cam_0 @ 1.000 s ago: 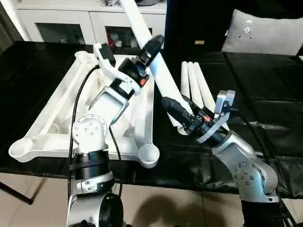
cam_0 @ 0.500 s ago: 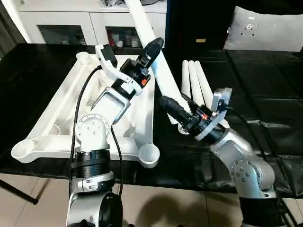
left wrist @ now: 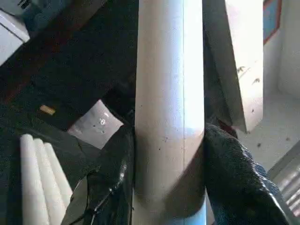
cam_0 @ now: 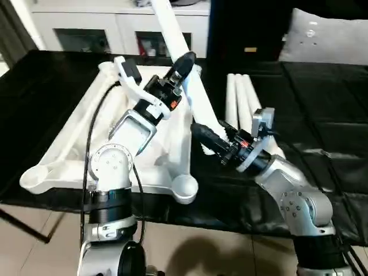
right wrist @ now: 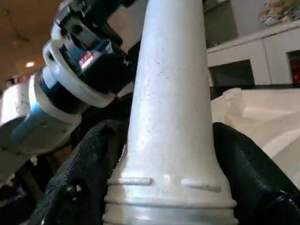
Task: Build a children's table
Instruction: Move to table
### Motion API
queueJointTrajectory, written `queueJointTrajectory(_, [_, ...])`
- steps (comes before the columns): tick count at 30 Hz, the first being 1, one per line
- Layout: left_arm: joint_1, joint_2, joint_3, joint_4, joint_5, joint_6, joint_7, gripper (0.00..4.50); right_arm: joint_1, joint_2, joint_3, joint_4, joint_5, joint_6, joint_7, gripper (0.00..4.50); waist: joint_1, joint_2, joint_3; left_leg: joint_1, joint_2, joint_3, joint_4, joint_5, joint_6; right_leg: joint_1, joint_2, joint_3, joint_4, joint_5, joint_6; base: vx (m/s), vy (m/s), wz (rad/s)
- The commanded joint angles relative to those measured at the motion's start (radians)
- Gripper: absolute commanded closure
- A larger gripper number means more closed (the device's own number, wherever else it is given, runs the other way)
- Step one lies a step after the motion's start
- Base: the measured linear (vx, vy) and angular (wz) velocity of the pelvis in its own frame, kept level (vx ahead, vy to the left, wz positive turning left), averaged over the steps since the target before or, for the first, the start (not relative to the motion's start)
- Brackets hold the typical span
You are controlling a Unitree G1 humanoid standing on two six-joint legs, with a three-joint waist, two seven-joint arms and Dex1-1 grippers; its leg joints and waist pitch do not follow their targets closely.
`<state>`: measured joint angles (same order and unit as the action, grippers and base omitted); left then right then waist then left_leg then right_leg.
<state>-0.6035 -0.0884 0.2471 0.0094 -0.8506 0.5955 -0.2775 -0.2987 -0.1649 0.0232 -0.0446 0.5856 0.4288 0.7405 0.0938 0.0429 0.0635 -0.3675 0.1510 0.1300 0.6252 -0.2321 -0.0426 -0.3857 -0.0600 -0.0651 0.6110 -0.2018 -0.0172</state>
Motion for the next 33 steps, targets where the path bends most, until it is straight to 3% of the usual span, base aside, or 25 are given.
queueJointTrajectory(1, [0.008,0.020,-0.009,-0.029,0.045,-0.019,0.011,2.70,0.015,-0.019,-0.005,-0.017,-0.012,0.018,-0.001,1.76,0.006,-0.024,-0.072,-0.007,0.070,-0.015,-0.073,0.065,0.096,0.064,-0.097,0.054,-0.048,-0.032,-0.227,0.000,0.000,0.00])
queueJointTrajectory(2, [0.007,0.028,-0.009,-0.022,0.061,-0.030,0.014,2.70,0.019,-0.025,-0.008,-0.019,0.010,0.043,0.014,1.76,0.007,-0.014,-0.075,0.000,0.072,-0.014,-0.069,0.070,0.095,0.056,-0.094,0.053,-0.051,-0.027,-0.227,0.000,0.000,0.00])
queueJointTrajectory(3, [0.008,0.030,-0.008,-0.020,0.065,-0.034,0.014,2.70,0.020,-0.025,-0.007,-0.016,0.013,0.044,0.020,1.76,0.007,-0.010,-0.076,0.000,0.073,-0.016,-0.069,0.075,0.094,0.055,-0.094,0.053,-0.048,-0.012,-0.231,0.000,0.000,0.00])
queueJointTrajectory(4, [0.018,0.031,-0.001,-0.026,0.074,-0.043,0.035,2.70,0.030,-0.037,0.009,-0.008,-0.007,0.045,0.019,1.42,0.004,-0.025,-0.076,-0.001,0.073,-0.013,-0.068,0.080,0.095,0.056,-0.093,0.053,-0.047,0.019,-0.237,0.000,0.000,0.00])
queueJointTrajectory(5, [0.020,0.031,0.004,-0.027,0.078,-0.047,0.044,2.70,0.031,-0.040,0.014,-0.005,-0.016,0.043,0.018,1.42,0.004,-0.034,-0.076,-0.003,0.071,-0.012,-0.069,0.081,0.098,0.059,-0.093,0.053,-0.045,0.028,-0.240,0.000,0.000,0.00])
queueJointTrajectory(7, [0.015,0.049,0.007,-0.020,0.113,-0.080,0.065,2.70,0.023,-0.027,-0.002,0.003,0.000,0.034,0.012,1.05,0.006,-0.024,-0.072,-0.002,0.072,-0.010,-0.070,0.049,0.095,0.055,-0.095,0.053,-0.051,-0.016,-0.238,0.000,0.000,0.00])
queueJointTrajectory(9, [0.015,0.064,0.000,-0.015,0.141,-0.106,0.063,2.70,0.028,-0.031,-0.004,0.004,0.008,0.024,0.030,0.99,0.001,-0.036,-0.071,-0.007,0.069,-0.010,-0.074,0.031,0.090,0.062,-0.094,0.053,-0.054,-0.041,-0.217,0.000,0.000,0.00])
queueJointTrajectory(11, [0.013,0.068,0.000,-0.012,0.145,-0.111,0.060,2.70,0.031,-0.035,-0.007,0.003,0.020,0.033,0.037,0.83,0.004,-0.030,-0.071,-0.003,0.070,-0.006,-0.072,0.022,0.077,0.058,-0.096,0.054,-0.057,-0.074,-0.208,0.000,0.000,0.00])
queueJointTrajectory(15, [0.000,0.094,-0.006,0.006,0.161,-0.118,0.041,2.70,0.067,-0.069,-0.025,-0.033,0.040,0.039,0.066,0.46,0.010,-0.023,-0.076,0.003,0.073,-0.003,-0.067,0.059,0.085,0.049,-0.090,0.055,-0.046,0.002,-0.226,0.000,0.000,0.00])
queueJointTrajectory(21, [-0.013,0.113,-0.028,0.031,0.190,-0.139,0.016,2.70,0.083,-0.109,-0.133,-0.021,0.034,0.015,0.001,0.01,0.023,-0.027,-0.079,-0.002,0.070,-0.001,-0.064,0.075,0.094,0.051,-0.091,0.053,-0.042,0.029,-0.231,0.000,0.000,0.00])
queueJointTrajectory(25, [-0.017,0.115,-0.031,0.044,0.203,-0.151,0.006,2.70,0.061,-0.129,-0.190,-0.001,0.057,0.044,-0.046,0.00,0.022,-0.028,-0.076,-0.003,0.068,0.001,-0.067,0.035,0.078,0.052,-0.091,0.052,-0.050,-0.037,-0.223,0.000,0.000,0.00])
queueJointTrajectory(30, [-0.017,0.123,-0.039,0.047,0.210,-0.154,0.001,2.70,0.051,-0.138,-0.189,-0.022,0.074,0.073,-0.057,0.00,0.019,-0.028,-0.075,-0.004,0.066,0.002,-0.068,0.013,0.069,0.052,-0.088,0.051,-0.055,-0.069,-0.211,0.000,0.000,0.00])
queueJointTrajectory(33, [-0.008,0.142,-0.095,0.025,0.281,-0.178,-0.002,2.70,0.006,-0.137,-0.124,-0.052,0.011,0.121,-0.109,0.00,0.017,-0.029,-0.076,-0.005,0.066,0.000,-0.069,0.021,0.059,0.051,-0.084,0.050,-0.055,-0.086,-0.191,0.000,0.000,0.00])
